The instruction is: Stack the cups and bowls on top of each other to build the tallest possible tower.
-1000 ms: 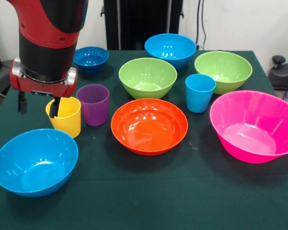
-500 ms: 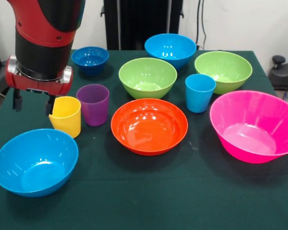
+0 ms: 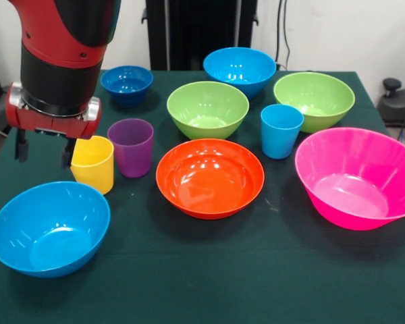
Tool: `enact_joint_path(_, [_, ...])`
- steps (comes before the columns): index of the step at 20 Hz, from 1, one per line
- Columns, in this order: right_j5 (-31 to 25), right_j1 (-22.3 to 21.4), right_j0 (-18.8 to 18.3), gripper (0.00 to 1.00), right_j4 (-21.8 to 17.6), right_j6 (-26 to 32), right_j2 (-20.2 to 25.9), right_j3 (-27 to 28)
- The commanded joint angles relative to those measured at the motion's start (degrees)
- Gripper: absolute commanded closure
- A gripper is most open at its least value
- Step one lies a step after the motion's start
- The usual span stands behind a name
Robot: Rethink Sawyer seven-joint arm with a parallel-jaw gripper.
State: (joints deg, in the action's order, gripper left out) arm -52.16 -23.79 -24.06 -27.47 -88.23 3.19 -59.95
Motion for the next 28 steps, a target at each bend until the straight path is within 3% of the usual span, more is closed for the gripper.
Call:
enact_joint_path(1, [4.0,3.6,0.7,0.00,-0.6,0.9,4.1,-5.7])
enact_joint_path(13, [4.8,3.6,-1.1,0.00,2.8,0.7,5.8,-6.8])
enact_joint_path(28, [3.2,5.1,-1.1,0.00,3.9,2.4,6.5,-5.5])
